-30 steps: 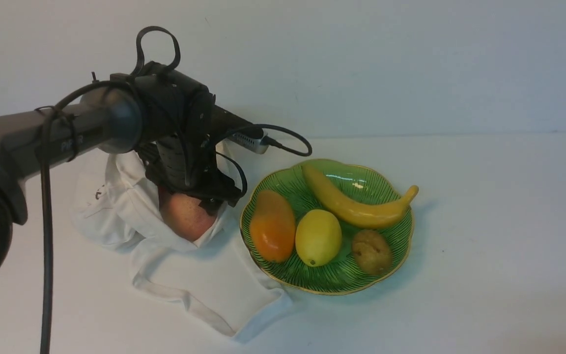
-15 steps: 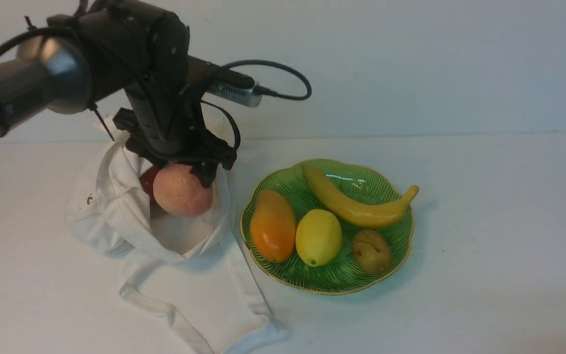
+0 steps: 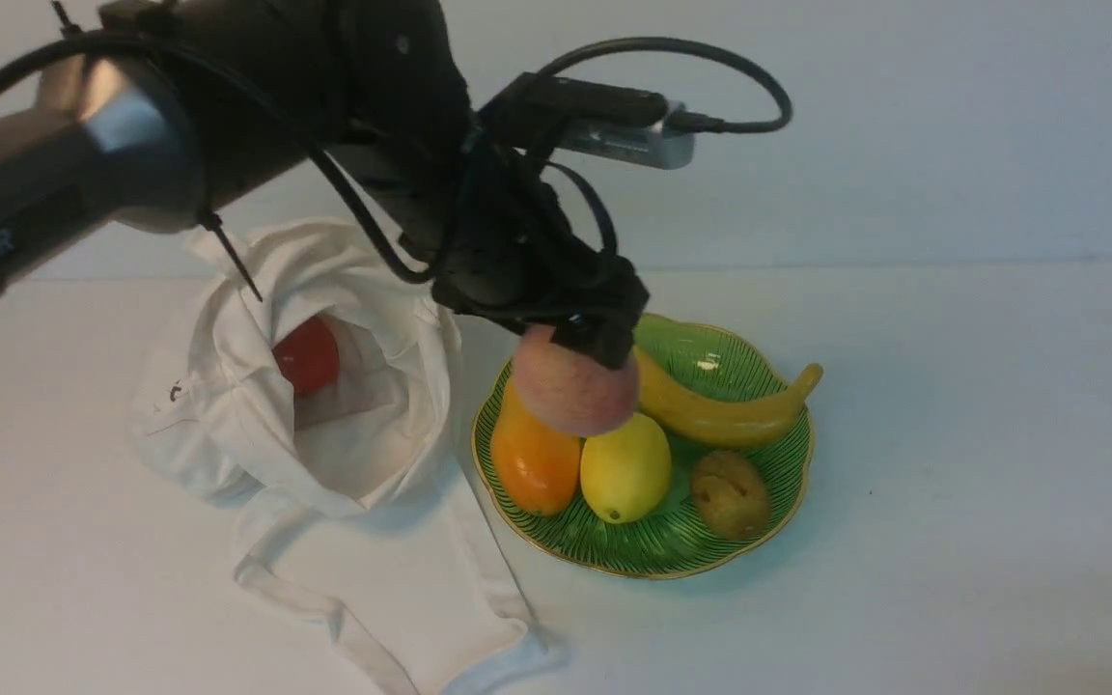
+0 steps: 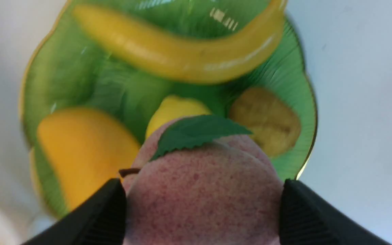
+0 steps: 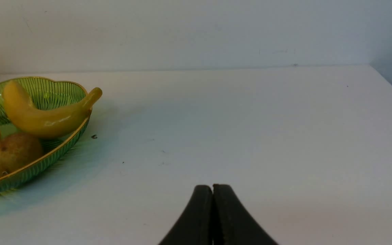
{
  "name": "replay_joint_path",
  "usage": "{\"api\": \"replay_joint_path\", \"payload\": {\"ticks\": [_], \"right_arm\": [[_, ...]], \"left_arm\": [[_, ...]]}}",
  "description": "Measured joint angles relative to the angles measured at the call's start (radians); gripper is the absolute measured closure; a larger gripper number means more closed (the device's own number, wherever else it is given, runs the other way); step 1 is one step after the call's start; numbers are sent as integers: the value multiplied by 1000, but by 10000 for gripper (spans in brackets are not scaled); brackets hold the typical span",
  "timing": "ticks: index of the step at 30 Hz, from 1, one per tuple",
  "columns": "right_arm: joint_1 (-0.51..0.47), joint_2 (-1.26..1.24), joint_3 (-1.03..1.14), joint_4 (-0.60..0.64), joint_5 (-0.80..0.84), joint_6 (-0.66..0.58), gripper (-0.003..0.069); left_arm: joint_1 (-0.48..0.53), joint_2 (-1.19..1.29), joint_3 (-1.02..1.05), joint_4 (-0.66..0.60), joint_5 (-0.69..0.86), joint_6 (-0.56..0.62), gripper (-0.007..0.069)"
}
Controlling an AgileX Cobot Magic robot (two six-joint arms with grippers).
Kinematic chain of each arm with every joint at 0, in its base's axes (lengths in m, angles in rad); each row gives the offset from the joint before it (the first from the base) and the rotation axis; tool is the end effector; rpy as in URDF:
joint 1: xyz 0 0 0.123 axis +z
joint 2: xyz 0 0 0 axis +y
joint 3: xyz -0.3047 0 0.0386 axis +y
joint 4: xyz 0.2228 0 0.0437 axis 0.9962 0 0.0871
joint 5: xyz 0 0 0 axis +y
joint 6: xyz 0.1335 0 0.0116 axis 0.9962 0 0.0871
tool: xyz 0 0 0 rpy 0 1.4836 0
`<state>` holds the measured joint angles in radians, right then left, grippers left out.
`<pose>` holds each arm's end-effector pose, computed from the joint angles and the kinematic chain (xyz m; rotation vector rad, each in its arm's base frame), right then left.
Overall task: Take the fruit out of the cloth bag on the white table and place them on a plate.
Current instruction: 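Move the peach from the bag and place it on the plate with the left gripper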
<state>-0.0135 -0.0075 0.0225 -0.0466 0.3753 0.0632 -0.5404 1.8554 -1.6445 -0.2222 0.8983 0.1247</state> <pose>0.0463 -0.0029 0.1597 0.0430 1.8730 -0.0116 0.3481 -0.2358 0.2889 0.7426 2.5100 -0.4252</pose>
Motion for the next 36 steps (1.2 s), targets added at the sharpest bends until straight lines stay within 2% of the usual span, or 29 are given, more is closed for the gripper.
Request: {"api": "replay_joint_path", "payload": {"ticks": [6, 9, 20, 28, 36], "right_arm": [[0, 0, 0, 0, 0, 0, 674], [0, 0, 0, 0, 0, 0, 674], [0, 0, 0, 0, 0, 0, 674], [0, 0, 0, 0, 0, 0, 674], [0, 0, 0, 0, 0, 0, 674]], "left_arm": [[-13, 86, 0, 17, -219, 1, 108], [-8, 126, 0, 41, -268, 1, 108], [10, 185, 0, 117, -360, 1, 108], [10, 194, 0, 128, -367, 1, 105], [13, 190, 0, 128, -368, -5, 30]]}}
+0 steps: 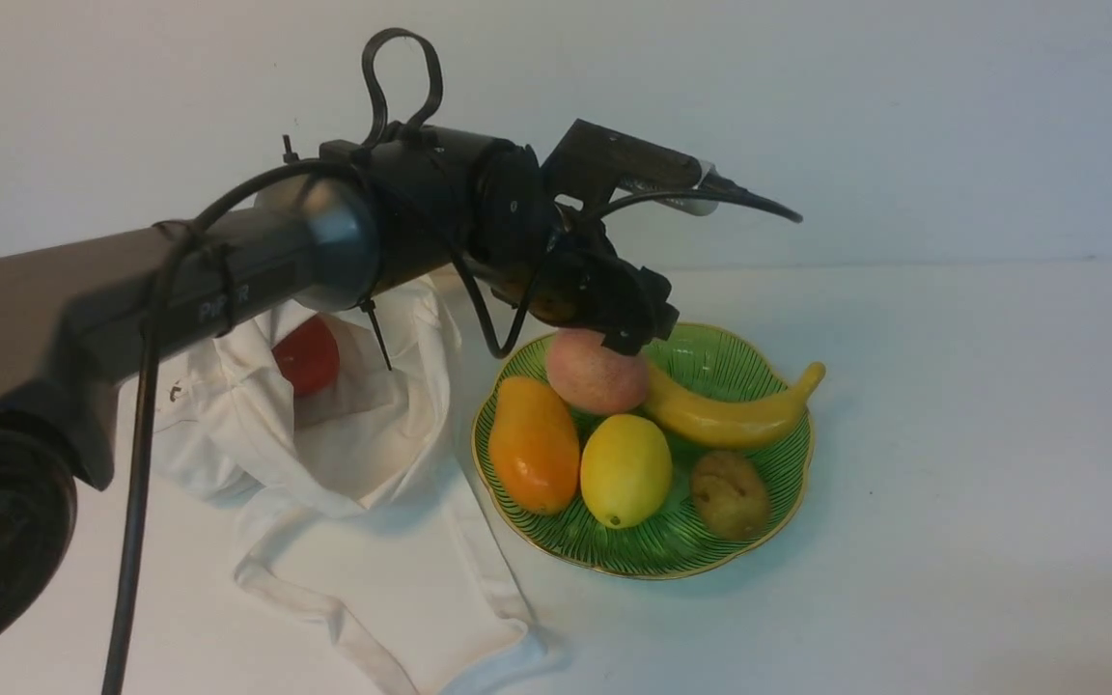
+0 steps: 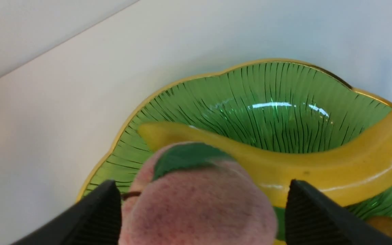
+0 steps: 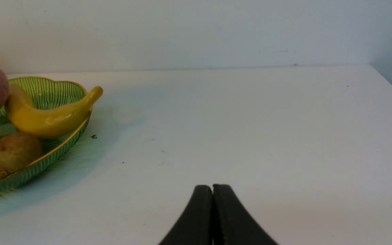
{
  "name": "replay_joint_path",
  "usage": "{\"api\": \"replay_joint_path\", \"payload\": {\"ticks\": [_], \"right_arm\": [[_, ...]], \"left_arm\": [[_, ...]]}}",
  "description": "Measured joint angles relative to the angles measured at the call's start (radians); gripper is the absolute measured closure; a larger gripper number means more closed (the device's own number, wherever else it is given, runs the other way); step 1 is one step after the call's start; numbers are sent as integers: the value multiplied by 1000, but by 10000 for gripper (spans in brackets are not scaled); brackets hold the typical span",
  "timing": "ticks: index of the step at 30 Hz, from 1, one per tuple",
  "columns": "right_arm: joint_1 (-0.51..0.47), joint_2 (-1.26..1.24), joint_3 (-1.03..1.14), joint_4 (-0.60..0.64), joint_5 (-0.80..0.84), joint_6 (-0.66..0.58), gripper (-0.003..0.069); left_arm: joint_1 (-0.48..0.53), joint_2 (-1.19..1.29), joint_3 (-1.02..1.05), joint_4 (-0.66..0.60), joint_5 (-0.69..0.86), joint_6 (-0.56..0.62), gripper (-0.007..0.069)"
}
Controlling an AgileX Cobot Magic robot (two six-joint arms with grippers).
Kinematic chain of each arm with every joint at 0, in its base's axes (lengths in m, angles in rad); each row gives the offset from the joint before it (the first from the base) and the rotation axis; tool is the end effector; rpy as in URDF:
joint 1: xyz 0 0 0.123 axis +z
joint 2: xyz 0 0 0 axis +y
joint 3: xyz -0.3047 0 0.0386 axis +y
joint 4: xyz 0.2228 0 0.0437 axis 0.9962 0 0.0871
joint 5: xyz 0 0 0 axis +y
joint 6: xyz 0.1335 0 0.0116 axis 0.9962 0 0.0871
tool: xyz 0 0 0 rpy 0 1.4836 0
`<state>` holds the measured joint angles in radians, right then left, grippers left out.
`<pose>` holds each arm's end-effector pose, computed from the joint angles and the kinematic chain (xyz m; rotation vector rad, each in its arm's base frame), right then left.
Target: Take the fruit out of the cloth bag on the white table and place them on a plate.
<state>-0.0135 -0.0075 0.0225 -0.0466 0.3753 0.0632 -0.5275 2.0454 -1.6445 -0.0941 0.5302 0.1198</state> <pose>0.0463 -0.0029 0.1597 0.0430 1.8730 -0.0116 0.4157 -0.2496 0.2298 0.7000 2.3280 -0.2805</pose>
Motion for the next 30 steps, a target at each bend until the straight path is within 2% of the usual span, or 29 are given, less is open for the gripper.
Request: {"api": "replay_joint_path", "payload": {"ticks": [7, 9, 10, 11, 12, 13, 14, 16, 20, 24, 25, 30], "right_arm": [[0, 0, 0, 0, 0, 0, 674], [0, 0, 0, 0, 0, 0, 674], [0, 0, 0, 0, 0, 0, 674], [0, 0, 0, 0, 0, 0, 674], [0, 0, 0, 0, 0, 0, 674], [0, 0, 0, 0, 0, 0, 674], [0, 0, 0, 0, 0, 0, 674], [0, 0, 0, 0, 0, 0, 674], [0, 0, 0, 0, 0, 0, 674], [0, 0, 0, 0, 0, 0, 674], [0, 0, 0, 0, 0, 0, 674], [0, 0, 0, 0, 0, 0, 674]], "left_arm": [[2, -41, 1, 3, 33, -1, 45], [2, -82, 3, 6, 68, -7, 102], [2, -112, 4, 10, 91, -18, 155], [2, -118, 4, 10, 91, -21, 168], [3, -177, 4, 30, 138, -47, 315], [3, -211, 5, 39, 155, -61, 372], [3, -256, 6, 61, 182, -74, 482], [3, -354, 11, 94, 205, -91, 581], [3, -538, 56, 131, 202, -135, 626], [3, -720, 167, 195, 181, -204, 632], [3, -821, 251, 229, 154, -254, 632], [3, -1062, 446, 281, 87, -348, 632]]}}
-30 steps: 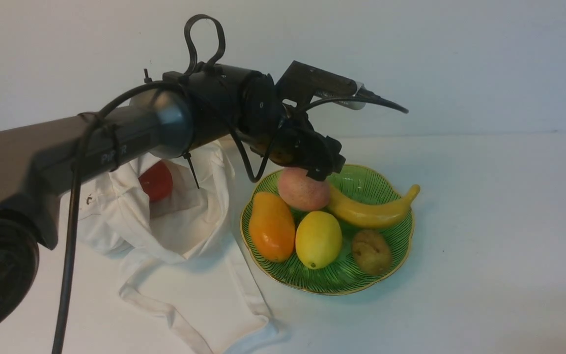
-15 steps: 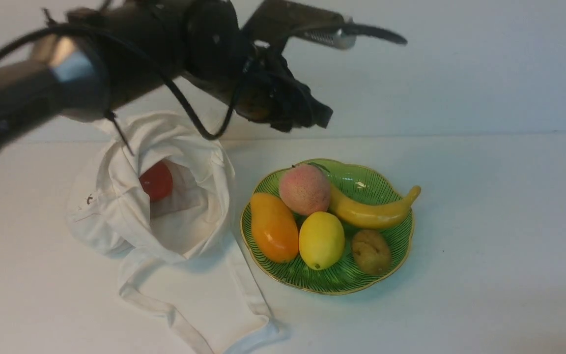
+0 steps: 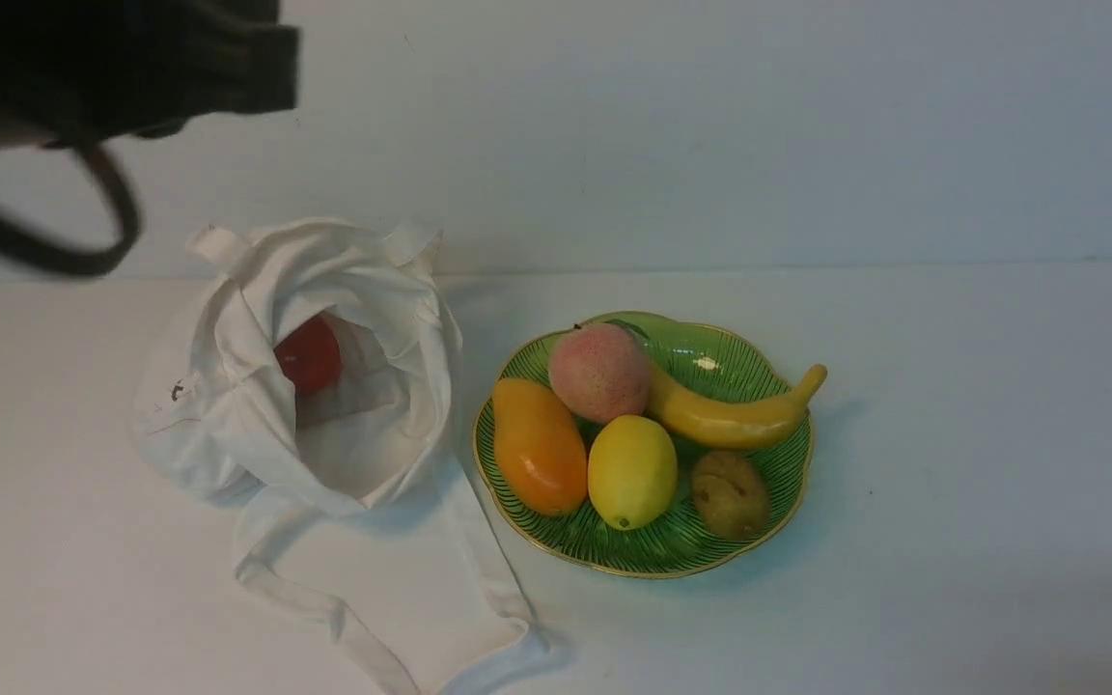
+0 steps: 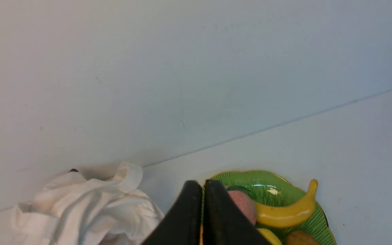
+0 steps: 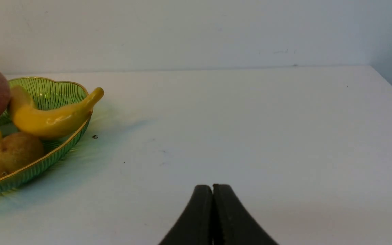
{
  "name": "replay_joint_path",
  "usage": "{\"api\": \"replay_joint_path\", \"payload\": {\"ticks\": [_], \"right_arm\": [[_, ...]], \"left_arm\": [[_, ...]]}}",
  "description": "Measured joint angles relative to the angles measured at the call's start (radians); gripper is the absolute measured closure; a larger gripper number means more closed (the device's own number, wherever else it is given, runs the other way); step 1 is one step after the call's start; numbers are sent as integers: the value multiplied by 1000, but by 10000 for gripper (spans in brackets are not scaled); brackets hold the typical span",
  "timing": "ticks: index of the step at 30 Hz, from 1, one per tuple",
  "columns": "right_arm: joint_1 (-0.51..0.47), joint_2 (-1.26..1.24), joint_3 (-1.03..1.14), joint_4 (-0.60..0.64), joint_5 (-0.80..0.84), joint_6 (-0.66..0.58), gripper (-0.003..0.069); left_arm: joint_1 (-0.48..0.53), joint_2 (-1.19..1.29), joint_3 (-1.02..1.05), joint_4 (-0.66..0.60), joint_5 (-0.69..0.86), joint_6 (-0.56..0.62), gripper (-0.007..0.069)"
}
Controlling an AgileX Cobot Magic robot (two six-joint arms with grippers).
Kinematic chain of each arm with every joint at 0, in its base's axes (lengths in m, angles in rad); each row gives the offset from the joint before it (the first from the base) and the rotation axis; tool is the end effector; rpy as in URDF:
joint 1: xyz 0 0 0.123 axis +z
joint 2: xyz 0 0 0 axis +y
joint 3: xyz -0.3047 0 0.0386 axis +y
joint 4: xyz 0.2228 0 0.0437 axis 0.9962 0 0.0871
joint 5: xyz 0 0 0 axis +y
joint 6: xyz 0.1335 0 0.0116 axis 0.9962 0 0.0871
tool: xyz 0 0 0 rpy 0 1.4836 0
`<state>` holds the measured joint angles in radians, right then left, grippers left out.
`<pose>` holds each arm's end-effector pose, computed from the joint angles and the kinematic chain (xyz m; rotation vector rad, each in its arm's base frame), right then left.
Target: Take the fruit out of the cloth bag on the white table and place them on a plate.
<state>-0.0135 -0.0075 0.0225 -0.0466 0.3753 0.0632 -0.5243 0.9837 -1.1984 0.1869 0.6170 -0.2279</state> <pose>0.0463 -0.0029 0.1597 0.0430 1.8730 -0.0116 0.1792 -0.0870 0.4479 0.3477 1.8552 -0.3104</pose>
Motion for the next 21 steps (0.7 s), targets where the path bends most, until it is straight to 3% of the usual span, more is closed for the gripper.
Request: {"api": "replay_joint_path", "payload": {"ticks": [16, 21], "right_arm": [[0, 0, 0, 0, 0, 0, 674], [0, 0, 0, 0, 0, 0, 674]], "left_arm": [[1, -887, 465, 57, -64, -23, 632], [1, -998, 584, 72, -116, -50, 632]]}}
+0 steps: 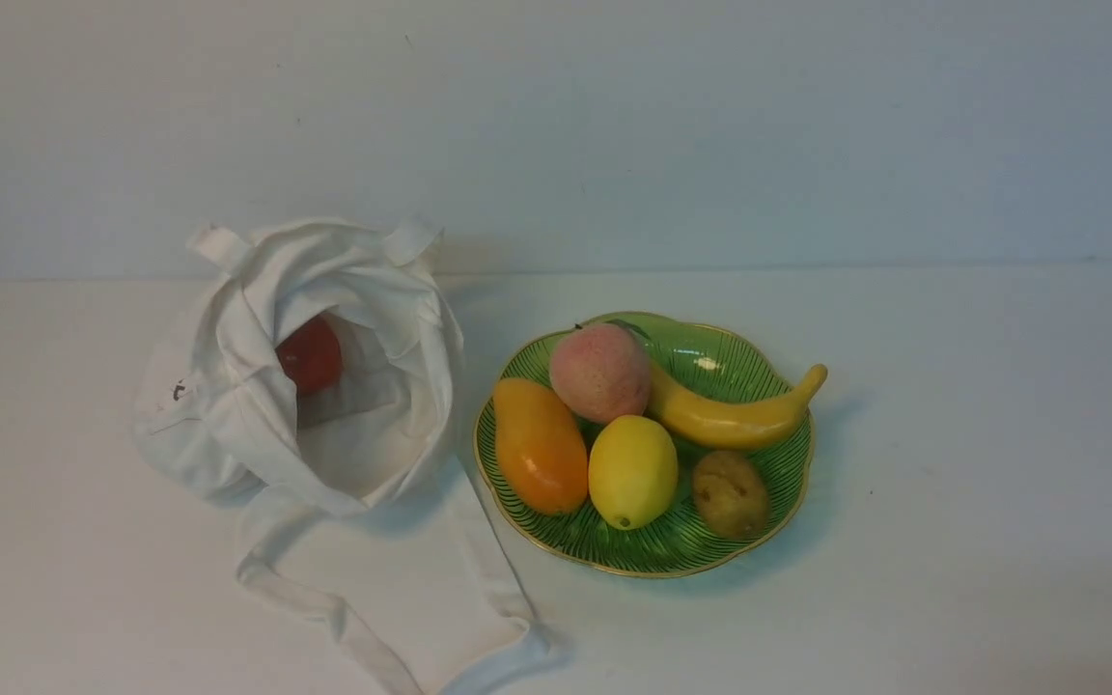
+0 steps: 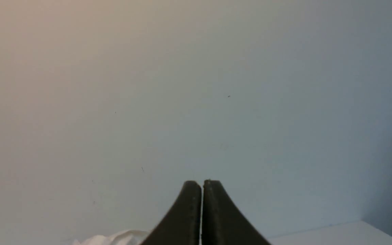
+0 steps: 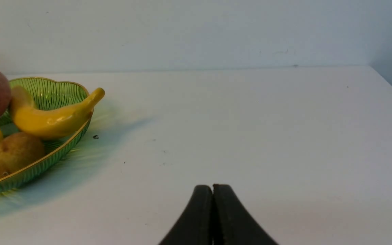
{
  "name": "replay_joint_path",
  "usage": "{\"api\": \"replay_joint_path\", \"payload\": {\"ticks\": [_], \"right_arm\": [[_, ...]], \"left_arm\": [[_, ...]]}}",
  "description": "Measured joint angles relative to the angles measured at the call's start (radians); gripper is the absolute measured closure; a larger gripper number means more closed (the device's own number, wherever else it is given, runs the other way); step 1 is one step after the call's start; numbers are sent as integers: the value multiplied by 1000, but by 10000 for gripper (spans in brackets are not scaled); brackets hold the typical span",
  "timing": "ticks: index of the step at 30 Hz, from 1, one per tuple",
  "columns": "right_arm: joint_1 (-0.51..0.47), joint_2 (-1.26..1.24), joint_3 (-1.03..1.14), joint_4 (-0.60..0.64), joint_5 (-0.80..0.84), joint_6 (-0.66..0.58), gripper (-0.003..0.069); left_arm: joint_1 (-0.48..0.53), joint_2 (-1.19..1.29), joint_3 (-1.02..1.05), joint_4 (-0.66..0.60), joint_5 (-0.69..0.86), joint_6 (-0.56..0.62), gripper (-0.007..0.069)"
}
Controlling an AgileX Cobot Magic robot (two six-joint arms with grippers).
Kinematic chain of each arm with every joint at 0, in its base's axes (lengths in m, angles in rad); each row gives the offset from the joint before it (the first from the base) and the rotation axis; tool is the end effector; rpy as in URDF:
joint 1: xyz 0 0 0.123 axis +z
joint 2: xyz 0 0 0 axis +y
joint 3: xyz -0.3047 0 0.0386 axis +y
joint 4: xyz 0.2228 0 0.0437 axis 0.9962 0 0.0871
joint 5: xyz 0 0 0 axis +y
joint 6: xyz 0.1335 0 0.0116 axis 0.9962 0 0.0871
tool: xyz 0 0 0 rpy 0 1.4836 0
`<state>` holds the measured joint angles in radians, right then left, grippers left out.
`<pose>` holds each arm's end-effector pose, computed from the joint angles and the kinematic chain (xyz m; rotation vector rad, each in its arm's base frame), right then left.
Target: Take the fruit out of the cloth bag on the white table and place them on a plate.
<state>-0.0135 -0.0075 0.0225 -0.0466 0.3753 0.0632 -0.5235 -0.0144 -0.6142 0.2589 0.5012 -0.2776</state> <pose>0.0463 -0.0029 0.1597 0.0430 1.8730 -0.0116 -0.0101 0.0249 0.3537 0.2151 1.3377 -0.4007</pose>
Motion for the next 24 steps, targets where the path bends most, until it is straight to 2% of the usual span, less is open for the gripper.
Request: {"api": "replay_joint_path", "payload": {"ticks": [5, 7, 9, 13, 15, 16, 17, 24], "right_arm": [[0, 0, 0, 0, 0, 0, 674], [0, 0, 0, 0, 0, 0, 674], [0, 0, 0, 0, 0, 0, 674], [0, 0, 0, 0, 0, 0, 674], [0, 0, 0, 0, 0, 0, 674], [0, 0, 0, 0, 0, 0, 674], [0, 0, 0, 0, 0, 0, 674], [0, 0, 0, 0, 0, 0, 674]], "left_arm": [[4, -6, 126, -14, -16, 31, 632], [45, -6, 202, -76, -27, 112, 632], [127, -6, 282, -189, -58, 211, 632], [274, -6, 424, -304, -125, 339, 632], [348, -5, 499, -321, -146, 365, 632], [348, -5, 499, -321, -148, 365, 632], [401, -5, 551, -322, -160, 368, 632], [446, -5, 641, -292, -135, 367, 632]]}}
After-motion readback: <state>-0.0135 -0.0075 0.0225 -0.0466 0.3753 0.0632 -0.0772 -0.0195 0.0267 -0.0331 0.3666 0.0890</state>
